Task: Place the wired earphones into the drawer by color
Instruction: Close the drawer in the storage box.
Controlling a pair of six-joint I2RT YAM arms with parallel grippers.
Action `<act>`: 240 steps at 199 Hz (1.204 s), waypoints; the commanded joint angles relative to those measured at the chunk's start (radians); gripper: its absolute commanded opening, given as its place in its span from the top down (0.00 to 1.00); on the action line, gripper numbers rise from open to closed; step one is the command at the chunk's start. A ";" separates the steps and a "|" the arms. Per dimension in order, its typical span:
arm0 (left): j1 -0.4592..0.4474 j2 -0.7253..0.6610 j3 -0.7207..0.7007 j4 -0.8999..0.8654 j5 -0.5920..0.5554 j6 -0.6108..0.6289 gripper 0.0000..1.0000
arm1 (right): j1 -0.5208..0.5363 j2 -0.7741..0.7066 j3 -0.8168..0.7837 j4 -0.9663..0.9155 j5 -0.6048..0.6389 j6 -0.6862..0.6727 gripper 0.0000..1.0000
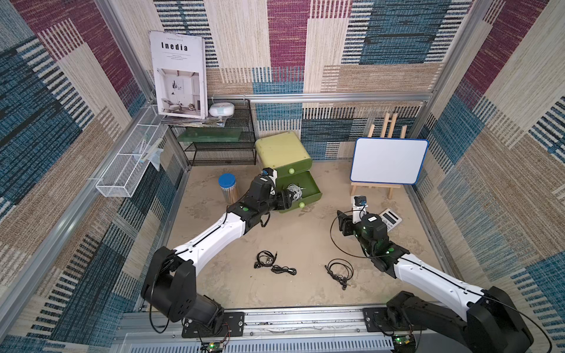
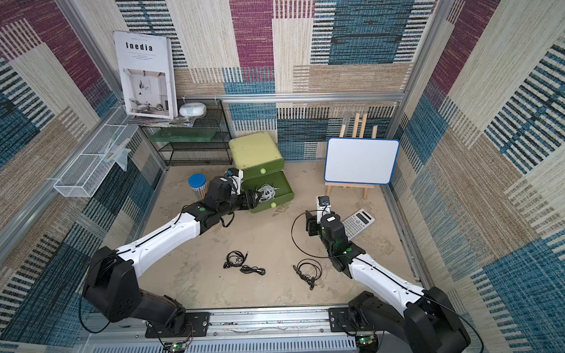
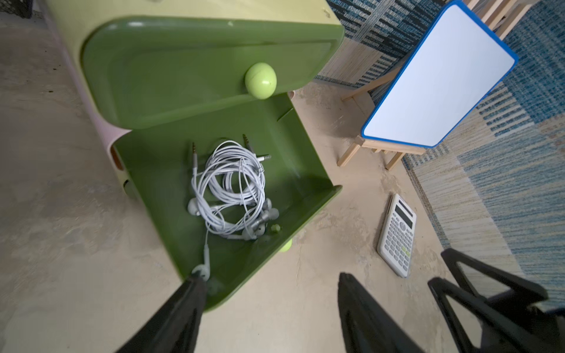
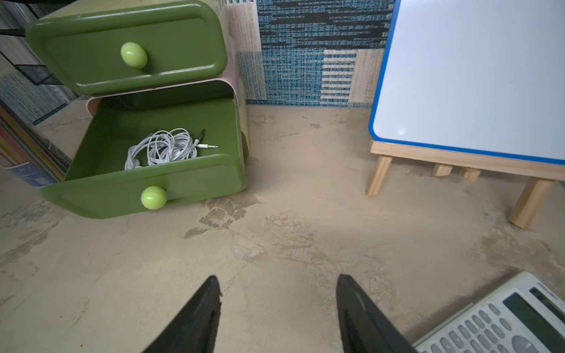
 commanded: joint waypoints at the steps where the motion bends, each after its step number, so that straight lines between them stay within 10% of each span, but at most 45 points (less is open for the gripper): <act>1: 0.002 -0.081 -0.073 -0.021 -0.048 0.062 0.18 | 0.000 0.027 0.031 -0.003 -0.059 0.032 0.36; 122: 0.002 -0.527 -0.568 0.030 -0.159 0.171 0.01 | 0.000 0.323 0.225 -0.001 -0.357 0.145 0.39; 240: 0.002 -0.522 -0.578 0.043 -0.134 0.179 0.01 | 0.000 0.579 0.421 0.002 -0.520 0.168 0.45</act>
